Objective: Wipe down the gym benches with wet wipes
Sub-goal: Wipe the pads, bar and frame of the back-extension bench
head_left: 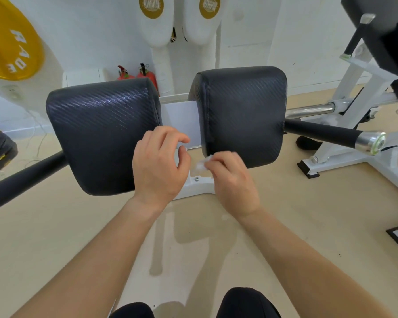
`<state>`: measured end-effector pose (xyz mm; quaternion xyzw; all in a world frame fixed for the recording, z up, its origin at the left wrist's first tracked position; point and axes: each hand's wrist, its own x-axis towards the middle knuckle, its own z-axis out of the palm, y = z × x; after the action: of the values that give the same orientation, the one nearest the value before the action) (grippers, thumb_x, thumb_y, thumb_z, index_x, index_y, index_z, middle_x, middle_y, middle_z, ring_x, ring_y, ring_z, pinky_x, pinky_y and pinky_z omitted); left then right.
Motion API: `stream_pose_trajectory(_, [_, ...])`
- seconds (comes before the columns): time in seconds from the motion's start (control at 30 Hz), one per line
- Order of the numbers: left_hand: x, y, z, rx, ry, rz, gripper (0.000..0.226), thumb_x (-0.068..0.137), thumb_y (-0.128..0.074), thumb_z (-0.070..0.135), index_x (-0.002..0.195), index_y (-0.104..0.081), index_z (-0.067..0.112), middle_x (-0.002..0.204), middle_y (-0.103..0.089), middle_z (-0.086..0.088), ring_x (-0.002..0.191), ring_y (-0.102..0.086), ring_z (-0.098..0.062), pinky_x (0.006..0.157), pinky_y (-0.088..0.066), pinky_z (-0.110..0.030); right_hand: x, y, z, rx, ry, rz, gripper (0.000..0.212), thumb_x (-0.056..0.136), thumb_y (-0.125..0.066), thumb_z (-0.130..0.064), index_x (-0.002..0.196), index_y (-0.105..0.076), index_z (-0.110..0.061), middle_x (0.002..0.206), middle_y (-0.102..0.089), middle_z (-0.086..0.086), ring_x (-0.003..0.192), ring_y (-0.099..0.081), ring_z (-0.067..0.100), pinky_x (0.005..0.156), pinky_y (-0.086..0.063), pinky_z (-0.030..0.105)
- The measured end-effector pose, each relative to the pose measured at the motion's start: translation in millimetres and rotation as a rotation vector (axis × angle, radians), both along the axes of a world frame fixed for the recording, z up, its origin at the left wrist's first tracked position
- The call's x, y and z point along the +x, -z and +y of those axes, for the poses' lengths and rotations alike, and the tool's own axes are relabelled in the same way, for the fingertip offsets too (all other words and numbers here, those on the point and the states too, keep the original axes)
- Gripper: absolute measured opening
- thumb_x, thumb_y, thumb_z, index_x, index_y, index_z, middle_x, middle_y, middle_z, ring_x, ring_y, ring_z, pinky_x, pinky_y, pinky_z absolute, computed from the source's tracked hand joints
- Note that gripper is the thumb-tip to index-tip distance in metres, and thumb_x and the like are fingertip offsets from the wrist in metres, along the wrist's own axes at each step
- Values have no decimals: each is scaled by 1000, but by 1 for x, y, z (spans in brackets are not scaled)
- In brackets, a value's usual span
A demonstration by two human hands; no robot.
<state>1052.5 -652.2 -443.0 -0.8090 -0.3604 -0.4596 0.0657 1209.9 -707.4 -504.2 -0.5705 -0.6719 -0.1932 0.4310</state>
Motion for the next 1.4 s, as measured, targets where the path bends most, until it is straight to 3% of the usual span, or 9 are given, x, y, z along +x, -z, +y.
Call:
stream_pose_trajectory(0.23, [-6,-17,9,-5,-7,-55,13,90,-59,15,95,-71,13,99,-68,-4,87,-58,-18,70,-49,-40,6,-127,66,139,82,60,10,90,-65,-3,90,-72,4,93,-63,17,79,-60,27,69,-50,28])
stream_pose_trajectory(0.33, [-9,-19,10,4,-10,-75,12,90,-61,15,95,-71,13,100,-67,-3,88,-57,-18,71,-49,-39,3,-103,50,112,84,66,24,95,-54,-14,90,-70,3,94,-62,15,82,-56,22,70,-50,29])
stream_pose_trajectory(0.43, [-12,-16,5,12,6,-57,10,88,-61,14,94,-69,14,99,-66,-2,84,-56,-19,68,-46,-39,0,-44,14,13,19,34,5,88,-65,1,89,-69,-3,92,-59,6,81,-52,20,67,-51,35])
stream_pose_trajectory(0.53, [-13,-9,-1,6,18,-14,10,85,-63,11,93,-68,14,97,-64,0,80,-55,-22,64,-44,-43,2,-17,-12,-115,-33,-13,23,81,-71,10,94,-70,-9,95,-60,3,81,-56,23,67,-52,35])
stream_pose_trajectory(0.8, [-2,-33,-3,-46,-39,-34,12,88,-62,17,97,-71,17,99,-68,1,89,-57,-18,70,-45,-36,19,-133,48,10,72,24,11,90,-66,-5,95,-72,3,95,-64,18,82,-62,29,73,-56,34])
stream_pose_trajectory(0.97, [-10,-81,-13,-234,-94,77,16,89,-63,19,105,-68,19,103,-66,3,89,-55,-18,71,-44,-35,-1,-125,15,-309,33,90,12,79,-72,12,86,-71,3,86,-60,13,73,-58,28,62,-56,41])
stream_pose_trajectory(1.13, [-18,-144,-23,-735,-22,185,44,98,-59,25,141,-52,30,119,-63,9,104,-55,-15,85,-52,-35,-15,-192,-26,-554,-22,369,14,88,-67,6,92,-76,-5,92,-64,2,79,-61,16,73,-47,19])
stream_pose_trajectory(1.3, [-19,-208,-42,-980,-32,47,19,94,-69,34,113,-71,35,96,-67,22,87,-62,-3,83,-57,-34,-20,-287,-40,-802,-15,524,12,94,-67,-7,99,-75,-14,100,-65,-6,87,-58,6,77,-42,1])
stream_pose_trajectory(1.4, [-18,-243,-47,-1054,-54,-19,21,91,-73,29,112,-71,33,89,-67,22,85,-64,-2,81,-59,-31,-19,-323,-45,-921,-33,592,13,95,-67,-11,101,-74,-20,102,-64,-9,90,-60,6,79,-46,4])
